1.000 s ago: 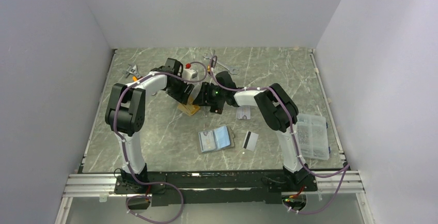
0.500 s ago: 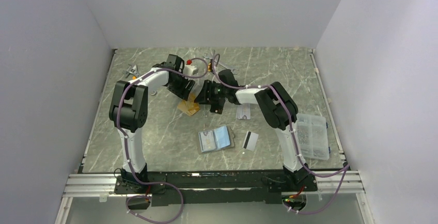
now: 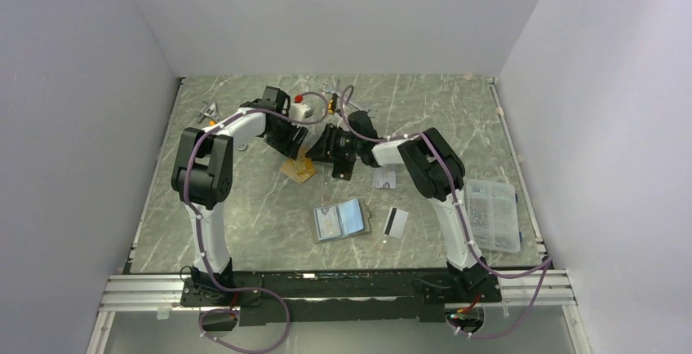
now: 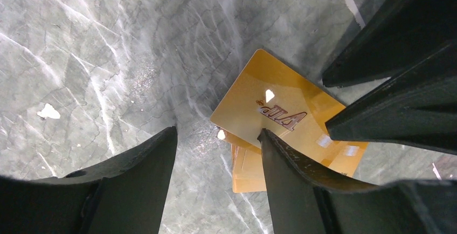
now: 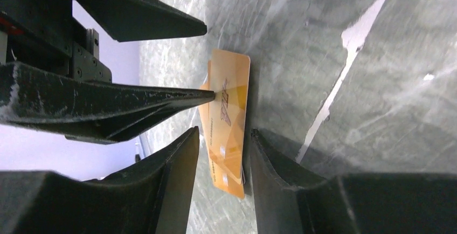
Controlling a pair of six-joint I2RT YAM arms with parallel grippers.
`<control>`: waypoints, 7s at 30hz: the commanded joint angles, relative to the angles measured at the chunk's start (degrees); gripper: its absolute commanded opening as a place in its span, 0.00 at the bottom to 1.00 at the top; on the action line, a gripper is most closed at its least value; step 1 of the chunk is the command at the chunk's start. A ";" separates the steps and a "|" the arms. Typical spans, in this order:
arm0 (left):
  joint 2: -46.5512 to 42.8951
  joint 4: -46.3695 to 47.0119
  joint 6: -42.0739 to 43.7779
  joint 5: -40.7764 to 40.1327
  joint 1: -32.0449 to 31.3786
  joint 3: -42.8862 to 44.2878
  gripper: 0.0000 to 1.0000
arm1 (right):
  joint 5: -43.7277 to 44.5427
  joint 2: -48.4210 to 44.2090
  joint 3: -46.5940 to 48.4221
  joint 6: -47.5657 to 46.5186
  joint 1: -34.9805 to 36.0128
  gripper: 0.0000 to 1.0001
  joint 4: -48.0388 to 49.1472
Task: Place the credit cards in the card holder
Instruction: Pick up the credit card from the center of the board, then insert the credit card into the card holder.
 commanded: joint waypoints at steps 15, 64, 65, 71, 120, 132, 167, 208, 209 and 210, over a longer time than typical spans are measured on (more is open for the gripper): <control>-0.98 -0.35 -1.39 4.27 -0.70 -1.58 0.62 | -1.53 2.27 -4.33 7.90 1.70 0.32 9.67; -21.11 -0.53 -8.39 33.05 11.33 -12.90 0.99 | -2.59 -11.52 -9.62 7.16 0.37 0.00 15.10; -21.27 0.04 -8.89 33.94 11.70 -13.48 0.99 | -2.71 -11.97 -9.97 7.57 0.33 0.00 15.91; -21.52 2.75 -10.40 38.68 12.49 -15.64 0.99 | -2.94 -12.64 -11.21 8.63 0.27 0.00 17.82; -42.10 -8.02 3.20 34.56 12.63 -22.38 0.63 | 50.23 -53.05 -27.83 -17.65 12.54 0.00 -61.52; -40.70 -7.54 2.79 35.58 12.28 -22.15 0.61 | 54.06 -50.24 -29.90 -13.73 15.18 0.00 -55.83; -43.35 -5.32 -0.30 38.41 10.30 -22.74 0.56 | 54.45 -56.00 -23.89 -13.31 15.83 0.00 -61.03; -43.59 45.32 -54.74 67.37 2.44 -31.66 0.56 | 31.29 -70.27 -38.62 5.85 15.63 0.00 4.05; -43.56 46.47 -55.64 67.52 2.63 -31.77 0.53 | 31.18 -70.18 -39.06 6.21 15.61 0.00 4.73; -43.44 47.34 -56.13 67.58 2.73 -31.78 0.50 | 31.09 -69.94 -39.35 6.48 15.72 0.00 5.59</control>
